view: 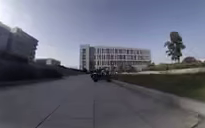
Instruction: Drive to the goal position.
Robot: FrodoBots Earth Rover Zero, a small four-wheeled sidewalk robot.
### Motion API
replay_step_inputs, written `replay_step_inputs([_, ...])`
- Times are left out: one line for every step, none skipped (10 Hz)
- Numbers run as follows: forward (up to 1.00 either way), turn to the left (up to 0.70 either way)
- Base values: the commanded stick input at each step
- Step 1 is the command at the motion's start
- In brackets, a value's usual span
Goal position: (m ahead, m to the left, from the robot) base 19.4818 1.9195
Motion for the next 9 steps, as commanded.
replay_step_inputs([1.00,0.40])
replay_step_inputs([1.00,0.40])
replay_step_inputs([1.00,0.40])
replay_step_inputs([1.00,0.40])
replay_step_inputs([1.00,0.40])
replay_step_inputs([1.00,0.40])
replay_step_inputs([1.00,0.34])
replay_step_inputs([1.00,0.21])
replay_step_inputs([1.00,0.08])
